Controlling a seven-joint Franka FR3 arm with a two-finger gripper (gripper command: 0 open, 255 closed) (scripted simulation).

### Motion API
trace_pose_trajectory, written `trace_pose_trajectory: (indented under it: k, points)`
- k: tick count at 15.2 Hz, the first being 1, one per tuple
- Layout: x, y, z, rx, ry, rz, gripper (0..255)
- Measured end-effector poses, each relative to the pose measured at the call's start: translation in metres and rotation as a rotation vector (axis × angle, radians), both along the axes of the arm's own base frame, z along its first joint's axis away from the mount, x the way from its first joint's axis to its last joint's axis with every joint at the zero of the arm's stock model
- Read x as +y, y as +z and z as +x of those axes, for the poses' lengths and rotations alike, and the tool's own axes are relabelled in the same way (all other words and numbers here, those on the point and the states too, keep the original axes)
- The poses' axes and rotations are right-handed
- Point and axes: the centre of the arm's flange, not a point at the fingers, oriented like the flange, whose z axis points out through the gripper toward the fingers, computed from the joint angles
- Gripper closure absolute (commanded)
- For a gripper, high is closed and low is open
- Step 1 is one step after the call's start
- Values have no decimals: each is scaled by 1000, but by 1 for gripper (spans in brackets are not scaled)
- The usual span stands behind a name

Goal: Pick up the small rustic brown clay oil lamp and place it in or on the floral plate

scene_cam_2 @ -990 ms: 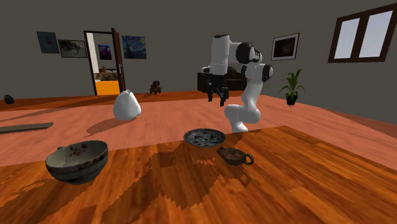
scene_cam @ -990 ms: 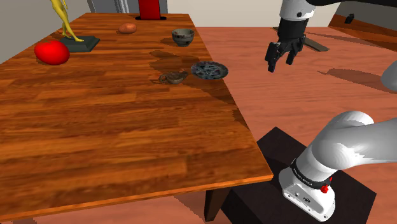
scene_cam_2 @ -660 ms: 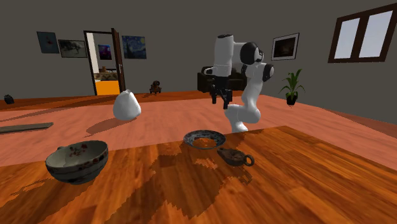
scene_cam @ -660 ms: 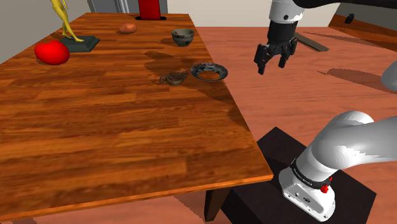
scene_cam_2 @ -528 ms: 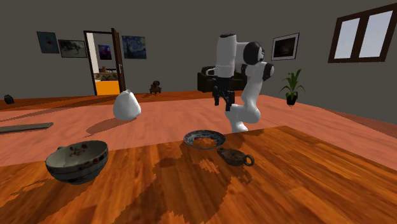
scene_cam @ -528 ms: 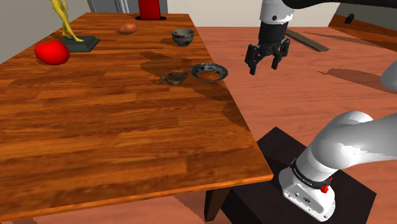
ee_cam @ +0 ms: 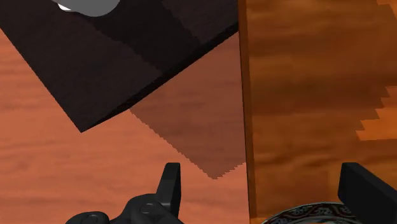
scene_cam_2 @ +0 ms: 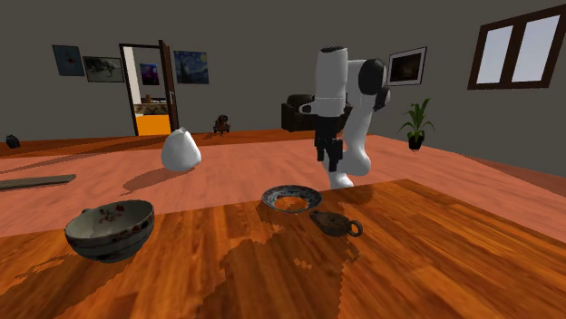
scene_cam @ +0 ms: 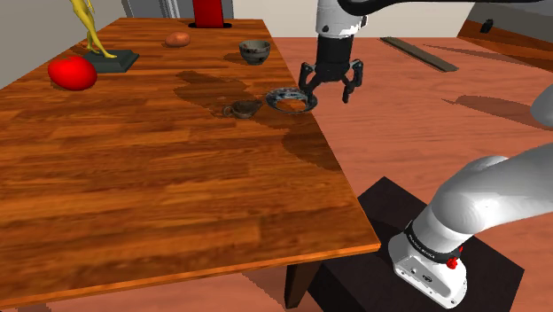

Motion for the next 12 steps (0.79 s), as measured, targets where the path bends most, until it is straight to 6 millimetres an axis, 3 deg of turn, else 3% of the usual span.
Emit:
trace_pose_trajectory:
  k: [3,12]
  points:
    - [28,-2,28,-6,-99,8,0]
    - [81,-12,126,-25,-398,31,0]
